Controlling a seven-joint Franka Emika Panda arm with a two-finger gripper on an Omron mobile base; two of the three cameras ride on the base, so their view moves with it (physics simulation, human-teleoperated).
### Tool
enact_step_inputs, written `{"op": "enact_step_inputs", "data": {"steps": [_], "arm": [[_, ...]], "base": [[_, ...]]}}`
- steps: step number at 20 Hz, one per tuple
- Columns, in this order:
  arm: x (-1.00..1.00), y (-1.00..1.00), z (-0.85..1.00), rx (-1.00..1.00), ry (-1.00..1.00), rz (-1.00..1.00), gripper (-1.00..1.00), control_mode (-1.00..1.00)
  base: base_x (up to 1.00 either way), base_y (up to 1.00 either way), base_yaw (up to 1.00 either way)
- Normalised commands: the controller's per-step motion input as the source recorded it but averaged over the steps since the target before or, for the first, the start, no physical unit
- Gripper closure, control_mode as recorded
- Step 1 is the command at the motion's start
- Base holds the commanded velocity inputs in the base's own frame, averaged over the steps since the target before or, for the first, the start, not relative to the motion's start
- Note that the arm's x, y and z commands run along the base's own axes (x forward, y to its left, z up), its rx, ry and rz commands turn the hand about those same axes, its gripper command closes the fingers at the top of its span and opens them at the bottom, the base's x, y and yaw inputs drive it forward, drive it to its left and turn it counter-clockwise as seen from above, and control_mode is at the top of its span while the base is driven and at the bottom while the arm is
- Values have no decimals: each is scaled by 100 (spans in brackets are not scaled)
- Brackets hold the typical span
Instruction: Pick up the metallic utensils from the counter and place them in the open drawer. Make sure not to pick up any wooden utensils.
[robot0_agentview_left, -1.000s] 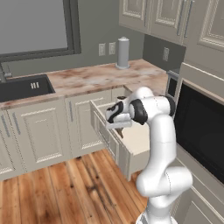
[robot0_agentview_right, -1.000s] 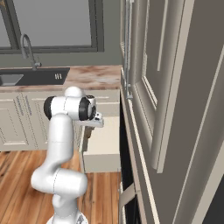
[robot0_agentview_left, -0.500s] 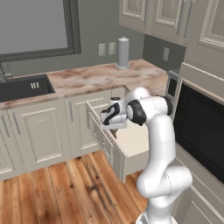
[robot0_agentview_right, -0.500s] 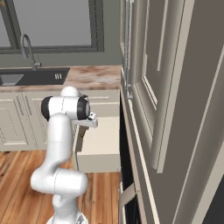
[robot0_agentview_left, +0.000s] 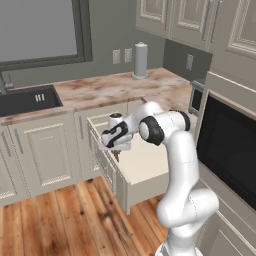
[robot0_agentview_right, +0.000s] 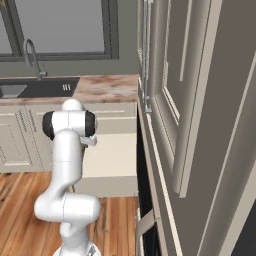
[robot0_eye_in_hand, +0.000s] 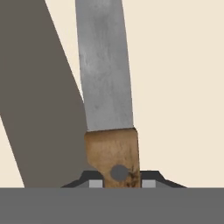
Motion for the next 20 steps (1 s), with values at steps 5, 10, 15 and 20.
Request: {"op": "enact_step_inputs", "data": {"steps": [5,10,15,20], "arm": [[0,21,0,0,6,0,100,-100],[0,-52,0,-1,14,0,100,-100],[0,-59,0,-2,10,0,100,-100],[0,-46,-3,-3,1,0,100,-100]], "base": [[0,0,0],[0,0,0],[0,0,0],[0,0,0]]}}
